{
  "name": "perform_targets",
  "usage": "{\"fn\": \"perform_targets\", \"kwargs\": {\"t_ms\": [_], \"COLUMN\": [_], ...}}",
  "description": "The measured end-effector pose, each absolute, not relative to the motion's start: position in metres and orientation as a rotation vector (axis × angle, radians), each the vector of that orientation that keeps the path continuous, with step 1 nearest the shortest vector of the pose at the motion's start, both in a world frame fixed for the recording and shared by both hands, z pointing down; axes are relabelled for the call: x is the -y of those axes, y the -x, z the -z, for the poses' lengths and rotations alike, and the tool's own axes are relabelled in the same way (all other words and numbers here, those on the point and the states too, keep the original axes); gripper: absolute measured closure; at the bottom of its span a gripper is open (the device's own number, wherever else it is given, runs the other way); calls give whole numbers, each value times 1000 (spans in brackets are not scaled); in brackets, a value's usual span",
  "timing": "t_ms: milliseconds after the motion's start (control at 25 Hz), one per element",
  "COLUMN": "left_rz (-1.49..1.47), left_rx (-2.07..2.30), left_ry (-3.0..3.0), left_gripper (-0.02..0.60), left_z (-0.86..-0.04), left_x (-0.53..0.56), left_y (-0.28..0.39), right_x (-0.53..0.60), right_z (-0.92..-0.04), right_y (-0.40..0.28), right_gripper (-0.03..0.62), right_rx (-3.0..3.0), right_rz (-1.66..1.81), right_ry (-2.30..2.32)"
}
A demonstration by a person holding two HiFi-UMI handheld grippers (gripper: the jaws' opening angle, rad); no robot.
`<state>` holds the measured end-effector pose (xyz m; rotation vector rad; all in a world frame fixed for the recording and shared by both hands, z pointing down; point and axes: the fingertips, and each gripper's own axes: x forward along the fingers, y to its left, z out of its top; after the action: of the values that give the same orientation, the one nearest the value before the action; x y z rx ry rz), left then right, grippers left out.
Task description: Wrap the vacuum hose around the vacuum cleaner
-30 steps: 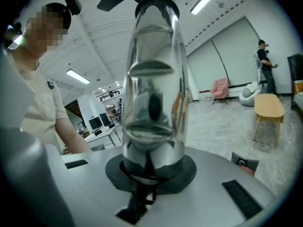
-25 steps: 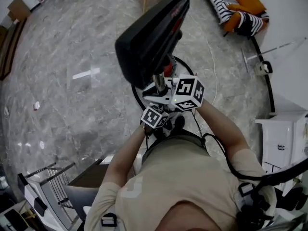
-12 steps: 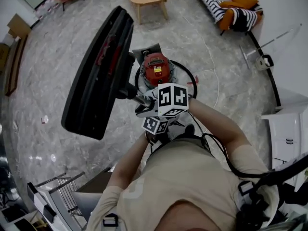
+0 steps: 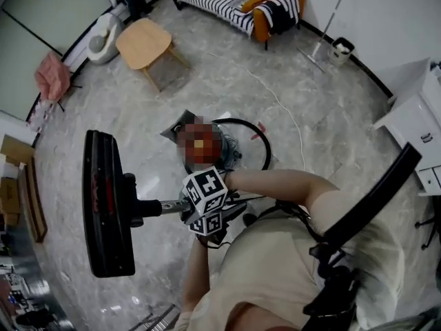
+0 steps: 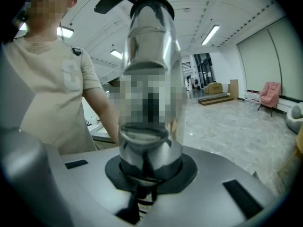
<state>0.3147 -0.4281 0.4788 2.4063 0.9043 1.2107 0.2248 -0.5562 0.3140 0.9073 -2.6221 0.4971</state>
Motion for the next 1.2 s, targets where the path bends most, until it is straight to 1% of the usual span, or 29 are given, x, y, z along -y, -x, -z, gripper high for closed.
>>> {"fn": "perform_targets", "kwargs": {"t_ms": [160, 480, 560, 600, 680, 720, 760, 840, 1000, 1120, 1160, 1200], "left_rz": [-1112, -979, -955, -942, -916, -902, -888, -858, -787, -726, -722, -734], "left_rx": [-883, -709, -664, -642, -598, -576, -553, -509, -426, -388, -393, -413], "left_ry": [-2480, -2540, -2552, -2558, -2572, -2579, -2587, -2601, -2605, -2566, -2561, -2568], "left_gripper": [49, 51, 135, 154, 215, 251, 301, 321, 328, 351, 390, 394], "left_z": [-474, -455, -452, -450, -447, -446, -444, -441, -431, -418, -415, -413], "left_x": [405, 408, 410, 410, 412, 412, 413, 414, 414, 410, 406, 399], "left_y": [-334, -363, -369, -372, -379, -382, -385, -391, -406, -425, -433, -441], "right_x": [540, 527, 525, 525, 526, 525, 524, 525, 536, 530, 524, 516], "right_z": [-313, -294, -290, -289, -288, -287, -286, -279, -250, -229, -223, -219], "right_y": [-230, -232, -239, -243, -249, -250, -251, -252, -266, -308, -328, -347], "right_gripper": [562, 562, 562, 562, 562, 562, 562, 560, 549, 461, 461, 461], "right_rx": [2645, 2657, 2651, 2647, 2646, 2650, 2656, 2668, 2684, 2666, 2658, 2654], "right_rz": [-471, -440, -423, -413, -396, -388, -380, -370, -328, -315, -316, -319], "right_ry": [-883, -901, -911, -914, -906, -895, -888, -913, -1098, -1343, -1447, -1543]}}
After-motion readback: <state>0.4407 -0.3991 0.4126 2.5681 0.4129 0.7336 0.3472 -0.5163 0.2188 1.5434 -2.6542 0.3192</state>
